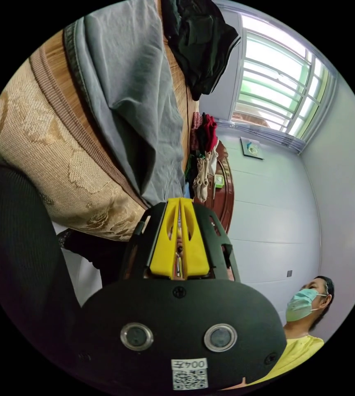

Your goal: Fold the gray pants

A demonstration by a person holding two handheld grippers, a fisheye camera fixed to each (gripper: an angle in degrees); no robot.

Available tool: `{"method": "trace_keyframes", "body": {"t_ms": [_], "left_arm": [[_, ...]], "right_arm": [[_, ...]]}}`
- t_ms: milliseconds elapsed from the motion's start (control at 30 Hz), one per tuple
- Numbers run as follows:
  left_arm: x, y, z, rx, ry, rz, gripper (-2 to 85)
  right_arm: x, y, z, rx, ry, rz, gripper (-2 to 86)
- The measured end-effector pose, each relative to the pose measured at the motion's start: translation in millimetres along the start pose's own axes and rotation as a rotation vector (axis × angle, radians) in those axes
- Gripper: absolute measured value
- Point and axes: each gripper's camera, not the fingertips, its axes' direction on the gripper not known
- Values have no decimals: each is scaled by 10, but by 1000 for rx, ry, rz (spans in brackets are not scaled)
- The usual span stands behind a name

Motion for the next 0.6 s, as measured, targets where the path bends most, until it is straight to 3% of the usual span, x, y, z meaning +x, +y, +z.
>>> {"method": "trace_keyframes", "body": {"t_ms": [233,400,500,600], "left_arm": [[184,-104,-182,52,-39,16,2],[351,-206,-512,110,-77,49,2],[430,-271,-789,157,-118,71,2],[472,-322,-1174,227,-156,85,3]], "right_arm": [[-195,-51,497,19,225,-31,64],[-53,55,466,52,375,-47,65],[184,52,468,28,334,-17,82],[-41,192,441,66,511,-86,98]]}}
